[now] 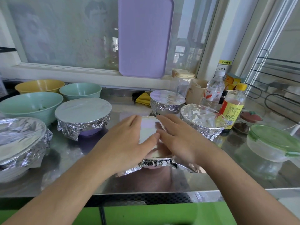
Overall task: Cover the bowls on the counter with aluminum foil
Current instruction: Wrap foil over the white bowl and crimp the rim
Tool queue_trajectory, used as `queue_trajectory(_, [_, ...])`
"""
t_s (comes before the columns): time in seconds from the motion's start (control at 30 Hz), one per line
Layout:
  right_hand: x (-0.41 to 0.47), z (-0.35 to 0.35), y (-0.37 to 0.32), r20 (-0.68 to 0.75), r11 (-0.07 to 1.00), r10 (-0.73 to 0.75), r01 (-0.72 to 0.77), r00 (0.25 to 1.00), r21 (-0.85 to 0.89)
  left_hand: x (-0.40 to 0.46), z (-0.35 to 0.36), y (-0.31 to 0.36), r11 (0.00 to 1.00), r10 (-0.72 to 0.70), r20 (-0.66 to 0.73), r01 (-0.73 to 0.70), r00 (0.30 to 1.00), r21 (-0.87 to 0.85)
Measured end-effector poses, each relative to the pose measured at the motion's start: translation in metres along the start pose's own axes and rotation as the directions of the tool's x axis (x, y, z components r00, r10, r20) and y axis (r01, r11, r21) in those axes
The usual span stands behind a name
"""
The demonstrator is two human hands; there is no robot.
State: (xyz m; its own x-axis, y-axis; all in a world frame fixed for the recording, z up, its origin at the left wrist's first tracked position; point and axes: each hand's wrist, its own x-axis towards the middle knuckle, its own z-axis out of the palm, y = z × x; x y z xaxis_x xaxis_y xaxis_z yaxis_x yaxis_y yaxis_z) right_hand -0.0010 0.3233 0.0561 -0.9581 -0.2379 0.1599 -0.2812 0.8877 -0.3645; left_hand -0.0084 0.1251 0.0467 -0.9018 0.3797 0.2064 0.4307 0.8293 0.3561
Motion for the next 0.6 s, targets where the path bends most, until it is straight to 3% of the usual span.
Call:
queue_trajectory(0.13, [0.021,-0.004,-0.003,0.099,0.998,0.031,-0.026,0.995,-0.050,0.011,-0.001,0.002,0.999,-0.001,0.051,0.002,0.999,-0.032])
queue_trajectory(0.3, [0.023,0.001,0.007,0.079,0.993,0.116,-0.113,0.990,-0.040,0.010,0.002,-0.007,0.997,-0.003,0.027,0.005,1.000,-0.076])
queue_trajectory(0.47, [0.010,0.004,0.014,0.024,0.964,0.148,-0.150,0.989,0.220,0.002,0.003,-0.014,0.988,-0.025,0.112,0.042,0.993,-0.149])
queue_trajectory(0.6, [-0.022,0.006,0.009,-0.005,0.974,0.085,-0.082,0.996,0.211,-0.013,0.004,-0.012,0.974,-0.064,0.005,0.063,0.998,-0.217])
